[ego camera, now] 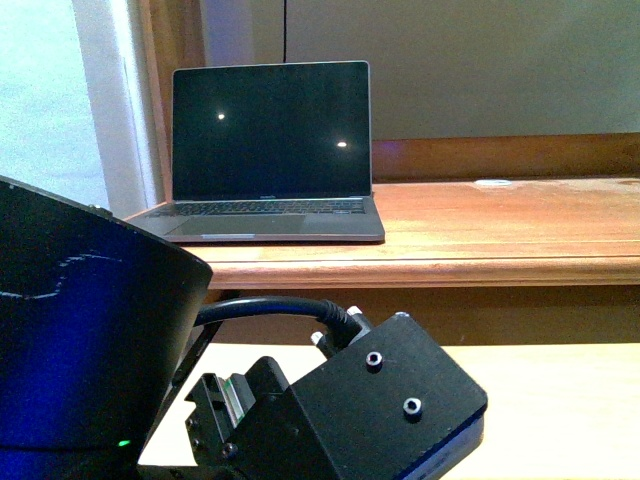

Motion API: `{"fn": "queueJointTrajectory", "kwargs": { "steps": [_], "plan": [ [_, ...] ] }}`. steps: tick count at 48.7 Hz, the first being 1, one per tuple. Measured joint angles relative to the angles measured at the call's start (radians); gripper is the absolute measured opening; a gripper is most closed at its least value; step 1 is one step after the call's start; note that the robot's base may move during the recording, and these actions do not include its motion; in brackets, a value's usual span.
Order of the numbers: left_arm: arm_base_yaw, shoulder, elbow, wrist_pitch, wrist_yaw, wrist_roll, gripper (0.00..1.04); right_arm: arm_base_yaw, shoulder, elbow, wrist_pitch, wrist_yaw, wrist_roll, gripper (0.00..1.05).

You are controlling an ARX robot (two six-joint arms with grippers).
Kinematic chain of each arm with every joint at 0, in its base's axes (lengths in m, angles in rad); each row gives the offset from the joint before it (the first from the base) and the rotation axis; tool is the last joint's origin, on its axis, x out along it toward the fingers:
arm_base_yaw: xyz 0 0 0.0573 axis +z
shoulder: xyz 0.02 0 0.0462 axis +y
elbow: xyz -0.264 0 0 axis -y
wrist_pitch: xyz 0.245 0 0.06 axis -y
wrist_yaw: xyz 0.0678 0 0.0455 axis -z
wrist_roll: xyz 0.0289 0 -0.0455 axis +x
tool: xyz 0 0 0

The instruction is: Place mouse

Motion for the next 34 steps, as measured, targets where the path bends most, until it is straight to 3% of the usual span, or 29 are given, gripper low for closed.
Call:
{"fn": "queueJointTrajectory", "kwargs": {
  "steps": [6,16,26,34],
  "plan": [
    [-0.011,-0.005,-0.005,0.078,-0.046,-0.124,0.97,0.000,0.000,0.000,0.000,0.000,0.000,0.97],
    [0.079,-0.081,0.006,0.195,-0.183,-0.283,0.97,0.000,0.000,0.000,0.000,0.000,0.000,0.97],
    [0.132,-0.254,0.012,0.202,-0.295,-0.484,0.97,0.000,0.000,0.000,0.000,0.000,0.000,0.97],
    [0.142,-0.494,-0.066,0.095,-0.470,-0.599,0.97,0.000,0.000,0.000,0.000,0.000,0.000,0.97]
  ]
}}
